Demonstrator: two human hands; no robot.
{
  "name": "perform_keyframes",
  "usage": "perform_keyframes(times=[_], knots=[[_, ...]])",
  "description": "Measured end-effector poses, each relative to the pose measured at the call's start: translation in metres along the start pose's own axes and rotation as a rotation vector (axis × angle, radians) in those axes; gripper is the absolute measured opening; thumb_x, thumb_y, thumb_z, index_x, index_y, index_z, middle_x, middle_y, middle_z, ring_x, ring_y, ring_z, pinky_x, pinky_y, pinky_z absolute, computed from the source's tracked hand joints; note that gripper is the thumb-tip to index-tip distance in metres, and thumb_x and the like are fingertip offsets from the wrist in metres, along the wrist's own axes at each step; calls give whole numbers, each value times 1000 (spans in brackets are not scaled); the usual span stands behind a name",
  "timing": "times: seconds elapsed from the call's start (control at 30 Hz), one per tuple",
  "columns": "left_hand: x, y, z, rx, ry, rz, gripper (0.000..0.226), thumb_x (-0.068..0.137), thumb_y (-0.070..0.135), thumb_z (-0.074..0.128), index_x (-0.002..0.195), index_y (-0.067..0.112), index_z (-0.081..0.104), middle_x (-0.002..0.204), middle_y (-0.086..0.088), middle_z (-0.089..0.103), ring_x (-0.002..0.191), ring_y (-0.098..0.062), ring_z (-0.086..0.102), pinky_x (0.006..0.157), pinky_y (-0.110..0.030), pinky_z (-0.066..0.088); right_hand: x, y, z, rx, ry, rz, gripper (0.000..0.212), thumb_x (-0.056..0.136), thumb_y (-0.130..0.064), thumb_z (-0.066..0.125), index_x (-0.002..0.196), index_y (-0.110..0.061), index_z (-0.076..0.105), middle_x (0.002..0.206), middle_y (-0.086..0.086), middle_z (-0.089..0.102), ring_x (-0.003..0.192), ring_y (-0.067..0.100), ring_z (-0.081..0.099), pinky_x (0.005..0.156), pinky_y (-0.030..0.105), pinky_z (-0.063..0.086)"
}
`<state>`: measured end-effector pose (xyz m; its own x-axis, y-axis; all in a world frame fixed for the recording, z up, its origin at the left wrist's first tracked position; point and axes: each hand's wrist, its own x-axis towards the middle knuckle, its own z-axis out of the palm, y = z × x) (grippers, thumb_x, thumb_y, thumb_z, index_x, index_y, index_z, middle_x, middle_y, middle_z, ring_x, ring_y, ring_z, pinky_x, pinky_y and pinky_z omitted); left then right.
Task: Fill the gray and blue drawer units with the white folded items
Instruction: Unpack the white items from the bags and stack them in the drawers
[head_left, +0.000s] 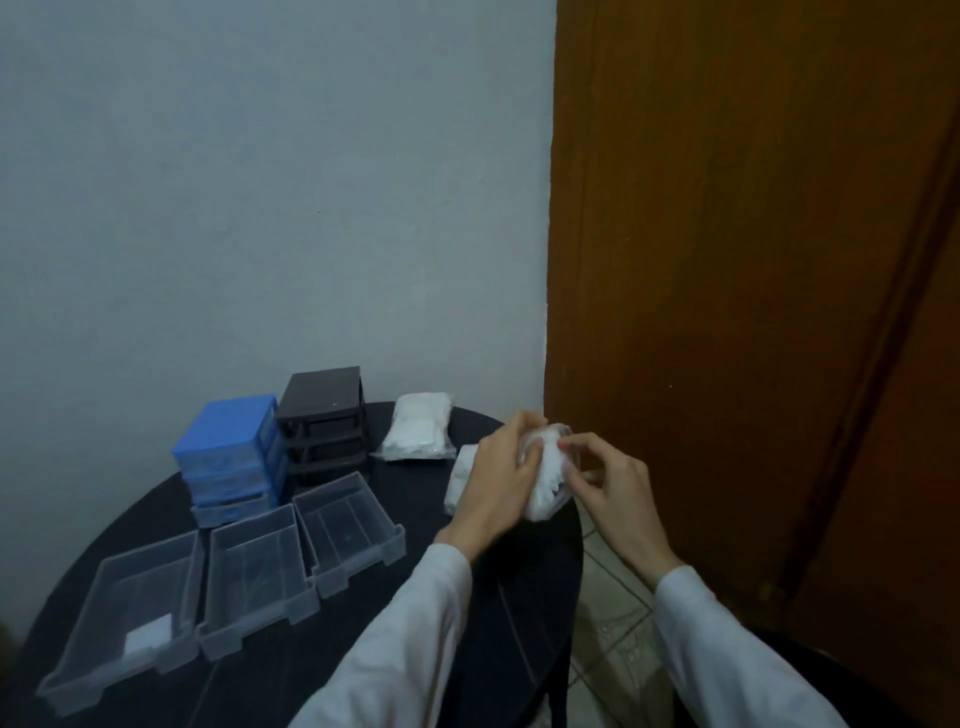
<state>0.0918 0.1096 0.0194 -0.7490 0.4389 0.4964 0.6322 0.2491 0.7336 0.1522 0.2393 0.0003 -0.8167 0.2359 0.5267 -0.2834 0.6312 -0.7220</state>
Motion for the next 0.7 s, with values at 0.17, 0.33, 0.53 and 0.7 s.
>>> perform_keyframes(times=[0.17,0.33,0.53,0.7], knots=[[3,1,12,23,27,-80,16,95,15,48,108,14,58,103,-2,65,94,-11,60,77,-15,45,-5,14,0,-116,102,15,24,87,-12,61,111,-13,63,109,2,66,94,8,62,74,12,50],[2,-4,21,-25,29,-119,10,94,17,51,103,17,54,97,2,63,89,-6,59,76,-13,43,-12,22,4,-100,105,51,33,88,-10,60,121,-15,60,114,1,64,98,7,59,76,10,48],[-3,-16,21,-141,-170,-42,7,89,13,50,88,19,51,82,7,58,81,-12,58,75,-33,47,-15,37,2,-126,121,96,24,86,-5,61,108,-11,67,106,3,67,90,6,60,70,4,44],[-1,-18,14,-115,-294,-19,26,91,12,52,84,29,70,93,4,70,98,-14,63,95,-41,47,-14,41,-1,-110,84,121,17,84,-4,63,99,-10,69,97,0,66,87,7,59,69,9,46]])
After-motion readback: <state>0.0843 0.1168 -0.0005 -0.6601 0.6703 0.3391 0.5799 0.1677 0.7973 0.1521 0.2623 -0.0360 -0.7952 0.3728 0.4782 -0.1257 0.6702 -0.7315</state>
